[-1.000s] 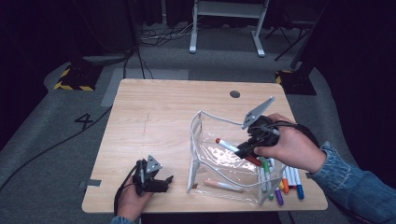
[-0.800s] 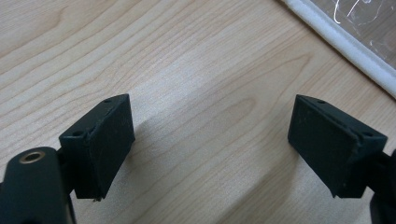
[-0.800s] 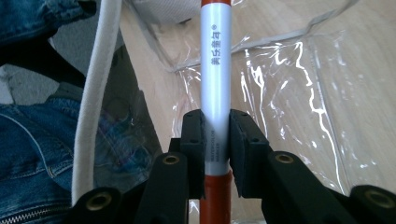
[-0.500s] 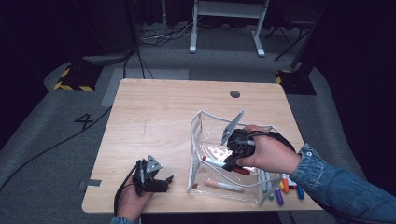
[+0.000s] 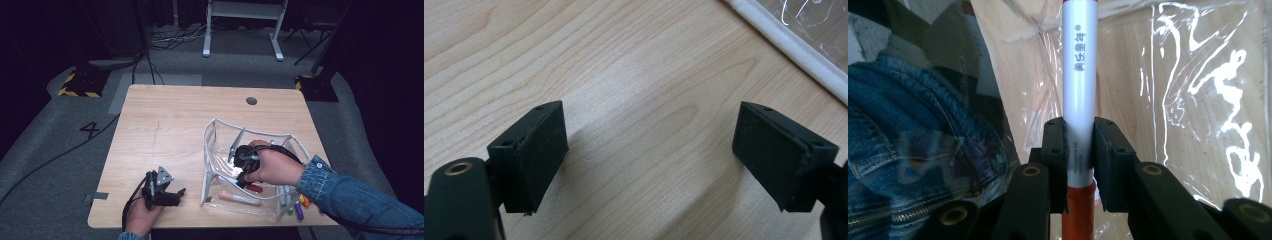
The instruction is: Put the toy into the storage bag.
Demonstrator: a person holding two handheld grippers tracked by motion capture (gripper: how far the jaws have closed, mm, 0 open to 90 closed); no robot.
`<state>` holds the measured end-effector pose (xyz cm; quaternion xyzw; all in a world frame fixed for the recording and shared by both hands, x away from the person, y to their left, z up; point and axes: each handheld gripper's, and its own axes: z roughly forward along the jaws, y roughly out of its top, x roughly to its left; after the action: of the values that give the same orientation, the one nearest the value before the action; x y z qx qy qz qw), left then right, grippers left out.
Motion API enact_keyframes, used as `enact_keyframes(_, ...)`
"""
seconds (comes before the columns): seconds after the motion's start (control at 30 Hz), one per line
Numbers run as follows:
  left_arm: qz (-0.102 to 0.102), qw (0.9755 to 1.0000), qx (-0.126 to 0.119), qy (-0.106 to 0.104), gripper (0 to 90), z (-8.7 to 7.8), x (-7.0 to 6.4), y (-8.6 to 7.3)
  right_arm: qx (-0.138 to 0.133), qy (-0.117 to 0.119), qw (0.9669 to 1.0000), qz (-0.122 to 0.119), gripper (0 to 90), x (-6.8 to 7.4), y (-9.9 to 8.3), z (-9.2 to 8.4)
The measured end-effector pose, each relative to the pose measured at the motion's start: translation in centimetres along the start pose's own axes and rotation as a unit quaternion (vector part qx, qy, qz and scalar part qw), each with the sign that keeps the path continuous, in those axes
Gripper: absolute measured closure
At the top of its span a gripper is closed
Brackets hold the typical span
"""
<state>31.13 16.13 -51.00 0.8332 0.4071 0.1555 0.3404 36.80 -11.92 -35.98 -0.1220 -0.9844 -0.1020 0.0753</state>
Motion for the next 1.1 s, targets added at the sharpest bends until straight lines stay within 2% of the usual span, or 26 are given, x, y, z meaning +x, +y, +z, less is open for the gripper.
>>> enact_keyframes(0.1,0.000,1.0000,0.001,0.000,14.7,0.0,0.0,0.0,0.013,0.007,0.9999,-0.006,76.8,-0.2,0.1,1.1)
enact_keyframes(0.23,0.000,1.0000,0.000,0.000,14.8,0.0,0.0,0.0,0.033,0.008,0.9992,-0.019,76.8,-0.3,0.4,2.4)
enact_keyframes(0.37,0.000,1.0000,0.000,0.000,14.8,0.0,0.0,0.0,0.056,0.009,0.9981,-0.022,76.7,-0.3,0.5,3.5)
enact_keyframes(0.5,-0.001,1.0000,0.000,-0.001,14.8,0.0,0.0,0.0,0.076,0.009,0.9968,-0.023,76.6,-0.4,0.2,4.0)
enact_keyframes(0.63,0.000,1.0000,0.000,0.000,14.8,0.0,0.0,0.0,0.076,0.011,0.9969,-0.016,74.6,-0.5,0.0,4.1)
enact_keyframes(0.7,0.000,1.0000,0.000,0.000,14.8,0.0,0.0,0.0,0.067,0.013,0.9976,-0.016,71.1,-0.5,-0.1,4.0)
enact_keyframes(0.8,-0.001,1.0000,0.000,-0.001,14.7,0.0,0.0,0.0,0.049,0.012,0.9987,0.001,66.9,-0.4,-0.3,3.5)
enact_keyframes(0.87,0.000,1.0000,0.000,0.000,14.8,0.0,0.0,0.0,0.025,0.006,0.9997,0.000,64.2,-0.6,-0.4,2.8)
enact_keyframes(0.97,-0.001,1.0000,0.001,-0.001,14.7,0.0,0.0,0.0,-0.010,-0.009,0.9998,0.012,62.5,-0.7,-0.7,0.9)
enact_keyframes(1.1,-0.001,1.0000,0.000,0.000,14.7,0.0,0.0,0.0,-0.058,-0.031,0.9974,0.028,61.4,-0.8,-1.3,-1.9)
